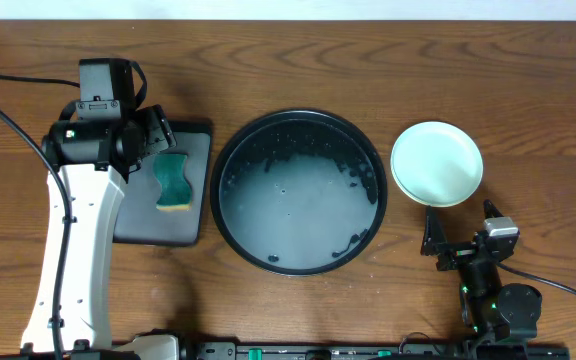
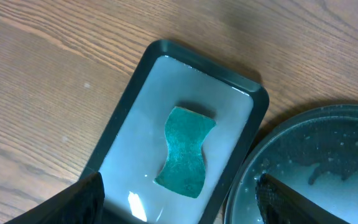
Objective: Clean dirty plates on tray and stack at the side
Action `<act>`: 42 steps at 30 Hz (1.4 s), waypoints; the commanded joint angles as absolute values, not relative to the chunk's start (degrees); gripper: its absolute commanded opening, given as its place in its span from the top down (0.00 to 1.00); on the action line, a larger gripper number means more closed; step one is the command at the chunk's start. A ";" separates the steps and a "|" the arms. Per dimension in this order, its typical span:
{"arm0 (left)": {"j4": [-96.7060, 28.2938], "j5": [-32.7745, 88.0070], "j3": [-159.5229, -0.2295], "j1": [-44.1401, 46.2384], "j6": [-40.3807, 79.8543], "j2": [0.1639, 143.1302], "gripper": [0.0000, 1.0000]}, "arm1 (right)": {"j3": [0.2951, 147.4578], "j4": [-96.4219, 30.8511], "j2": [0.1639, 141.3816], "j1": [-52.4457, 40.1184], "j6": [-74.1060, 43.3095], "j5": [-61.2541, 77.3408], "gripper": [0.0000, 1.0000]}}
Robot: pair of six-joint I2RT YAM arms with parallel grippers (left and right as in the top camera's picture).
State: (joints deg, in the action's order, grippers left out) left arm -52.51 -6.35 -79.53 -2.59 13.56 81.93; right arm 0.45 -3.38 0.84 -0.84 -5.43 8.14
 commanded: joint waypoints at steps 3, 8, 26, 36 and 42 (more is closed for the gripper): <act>-52.69 -6.50 -79.83 -2.83 14.24 82.08 0.21 | 0.32 -3.60 0.67 -1.17 -5.91 8.38 0.01; -52.69 -6.52 -79.83 -2.83 14.24 82.08 0.21 | 0.32 -3.60 0.67 -1.17 -5.93 8.38 0.01; -40.34 -8.25 -60.38 -2.83 13.78 49.65 0.21 | 0.32 -3.60 0.67 -1.17 -5.91 8.40 0.01; -16.32 -8.23 -30.37 -2.83 10.48 26.24 0.21 | 0.32 -3.60 0.67 -1.17 -5.93 8.40 0.01; -5.45 -8.21 -14.20 -2.83 10.48 14.50 0.21 | 0.32 -3.60 0.67 -1.17 -5.93 8.38 0.01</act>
State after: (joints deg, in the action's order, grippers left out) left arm -7.84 -7.70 -18.96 -2.59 11.70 18.83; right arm 0.45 -3.40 0.84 -0.95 -5.45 8.12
